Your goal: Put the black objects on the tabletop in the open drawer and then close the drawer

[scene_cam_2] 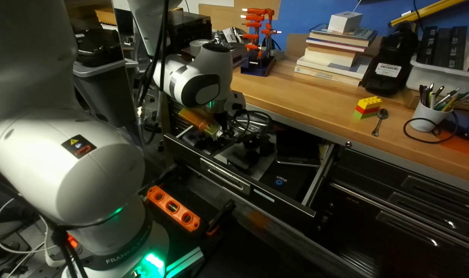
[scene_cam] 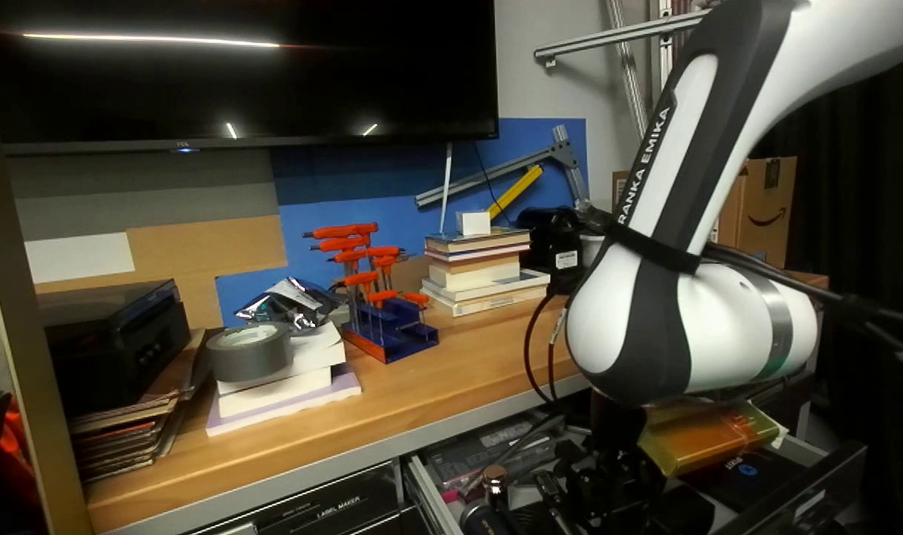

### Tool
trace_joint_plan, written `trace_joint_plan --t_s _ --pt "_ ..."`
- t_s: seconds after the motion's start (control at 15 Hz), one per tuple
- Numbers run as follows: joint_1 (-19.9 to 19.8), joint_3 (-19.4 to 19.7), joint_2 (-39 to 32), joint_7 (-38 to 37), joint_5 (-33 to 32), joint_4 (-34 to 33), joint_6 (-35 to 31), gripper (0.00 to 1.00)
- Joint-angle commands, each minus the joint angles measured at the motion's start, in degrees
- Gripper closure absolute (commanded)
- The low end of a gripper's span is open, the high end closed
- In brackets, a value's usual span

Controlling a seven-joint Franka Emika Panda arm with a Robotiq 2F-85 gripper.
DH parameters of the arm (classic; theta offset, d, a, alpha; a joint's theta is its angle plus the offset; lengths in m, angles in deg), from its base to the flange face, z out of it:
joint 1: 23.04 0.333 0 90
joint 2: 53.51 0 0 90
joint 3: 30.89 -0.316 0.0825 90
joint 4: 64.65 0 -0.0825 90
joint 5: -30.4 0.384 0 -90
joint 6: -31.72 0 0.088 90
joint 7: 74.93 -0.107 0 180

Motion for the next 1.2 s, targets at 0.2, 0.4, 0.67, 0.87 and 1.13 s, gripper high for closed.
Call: trace_joint_plan --t_s 0.2,0.4,0.67,0.87,1.13 --pt "-3.07 -2.01 -7.23 -3.56 -1.54 -2.67 -5.17 0.75" --pt "-3.65 -1.72 -9.64 -4.96 -2.81 -4.12 -5.38 0.75" --pt "-2.31 -0.37 -10.23 -7.69 -5.45 -6.05 -5.00 0.19" --pt "-0.74 0.54 -9.07 -9.55 -7.97 -6.93 -4.37 0.00" --pt "3.75 5.72 -6.27 -14.60 -12.41 -7.49 -2.04 0.00"
